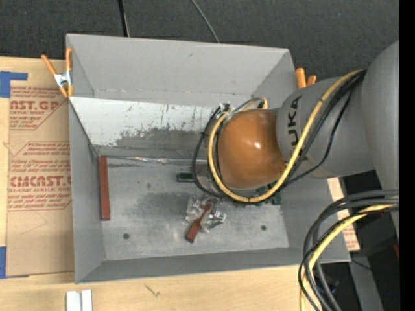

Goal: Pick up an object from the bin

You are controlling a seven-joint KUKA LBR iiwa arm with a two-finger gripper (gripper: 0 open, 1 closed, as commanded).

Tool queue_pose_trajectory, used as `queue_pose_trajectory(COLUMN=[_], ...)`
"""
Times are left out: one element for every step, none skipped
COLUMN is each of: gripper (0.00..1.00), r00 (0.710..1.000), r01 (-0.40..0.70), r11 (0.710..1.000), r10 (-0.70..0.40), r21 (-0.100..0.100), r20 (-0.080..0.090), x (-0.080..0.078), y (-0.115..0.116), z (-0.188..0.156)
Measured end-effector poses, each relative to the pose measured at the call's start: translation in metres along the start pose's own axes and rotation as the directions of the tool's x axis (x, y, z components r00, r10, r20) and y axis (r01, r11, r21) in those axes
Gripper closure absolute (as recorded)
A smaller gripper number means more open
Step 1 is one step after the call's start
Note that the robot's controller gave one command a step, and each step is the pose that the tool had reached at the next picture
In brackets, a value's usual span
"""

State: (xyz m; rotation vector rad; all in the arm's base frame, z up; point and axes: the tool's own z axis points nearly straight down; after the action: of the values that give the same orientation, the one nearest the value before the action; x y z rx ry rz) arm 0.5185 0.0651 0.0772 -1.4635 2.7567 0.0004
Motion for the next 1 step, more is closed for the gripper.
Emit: queue_pose_trajectory(gripper=[1.0], r00=[1.0], r01=[0.0], r11=[1.0], r10=[0.0], r21=[0.0], r20=[0.0], x=[0.0], y=[0.0], z=[0.0])
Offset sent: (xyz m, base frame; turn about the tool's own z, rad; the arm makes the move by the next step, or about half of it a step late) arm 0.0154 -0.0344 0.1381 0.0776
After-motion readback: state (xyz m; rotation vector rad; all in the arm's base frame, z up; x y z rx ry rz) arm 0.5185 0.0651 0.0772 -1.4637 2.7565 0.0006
